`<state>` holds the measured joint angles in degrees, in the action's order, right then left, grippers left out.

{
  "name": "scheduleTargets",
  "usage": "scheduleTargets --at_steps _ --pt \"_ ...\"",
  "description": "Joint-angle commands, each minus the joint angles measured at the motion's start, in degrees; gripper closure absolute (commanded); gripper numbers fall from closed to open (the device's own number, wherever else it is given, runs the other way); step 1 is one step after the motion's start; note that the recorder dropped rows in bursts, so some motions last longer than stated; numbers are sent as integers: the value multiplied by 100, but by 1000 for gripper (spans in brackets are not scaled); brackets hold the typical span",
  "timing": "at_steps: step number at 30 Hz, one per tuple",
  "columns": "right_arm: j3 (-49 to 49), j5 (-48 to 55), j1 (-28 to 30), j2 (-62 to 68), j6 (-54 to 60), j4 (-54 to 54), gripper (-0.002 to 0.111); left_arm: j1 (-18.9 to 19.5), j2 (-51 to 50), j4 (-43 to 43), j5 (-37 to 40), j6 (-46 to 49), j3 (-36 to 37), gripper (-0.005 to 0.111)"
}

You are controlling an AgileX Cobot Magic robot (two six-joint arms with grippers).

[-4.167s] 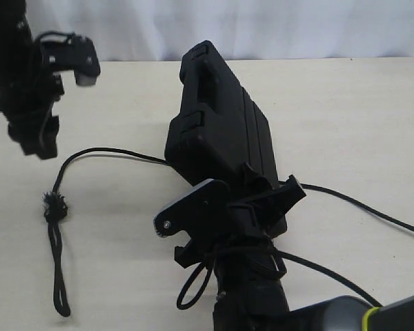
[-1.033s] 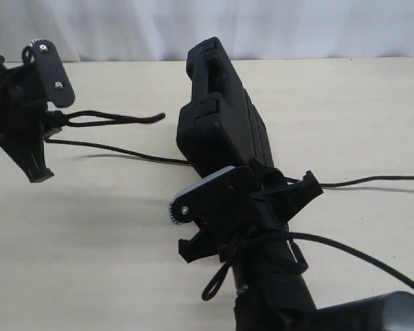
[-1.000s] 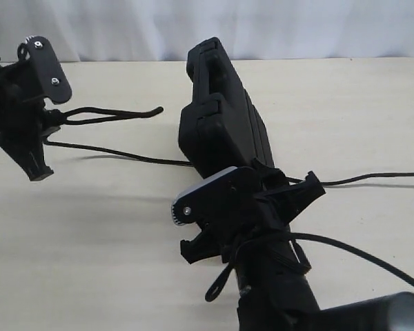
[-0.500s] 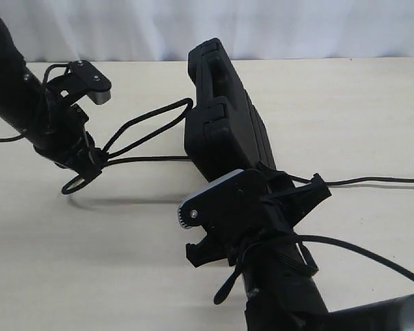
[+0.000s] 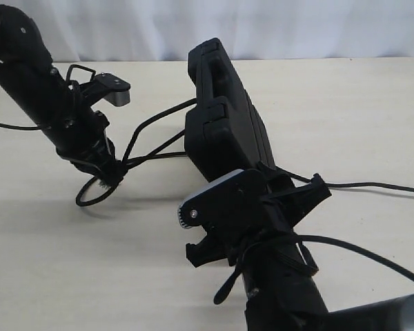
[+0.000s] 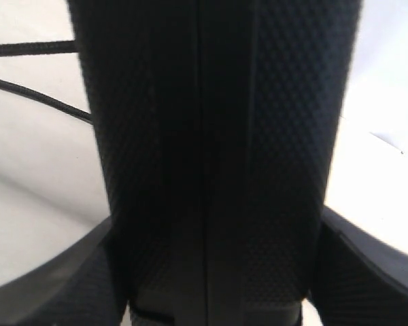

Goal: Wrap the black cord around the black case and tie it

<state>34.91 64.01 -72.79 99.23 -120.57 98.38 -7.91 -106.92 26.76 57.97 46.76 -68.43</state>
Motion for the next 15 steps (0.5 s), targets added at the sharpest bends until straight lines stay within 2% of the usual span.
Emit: scheduleTargets --at_steps 1,6,10,12,14,15 --pt "1 202 12 -98 -24 157 104 11 -55 197 293 9 -240 107" --pt "1 202 12 -98 -24 157 104 11 -159 729 1199 289 -672 107" --pt "1 202 12 -98 -24 157 104 11 -470 882 1199 426 -782 107" --pt "1 202 12 -98 -24 157 104 11 -563 591 1199 426 -782 107" --pt "1 202 12 -98 -24 157 104 11 -563 161 763 397 -782 107" --pt "1 202 12 -98 -24 157 104 11 -535 -112 246 273 -782 107"
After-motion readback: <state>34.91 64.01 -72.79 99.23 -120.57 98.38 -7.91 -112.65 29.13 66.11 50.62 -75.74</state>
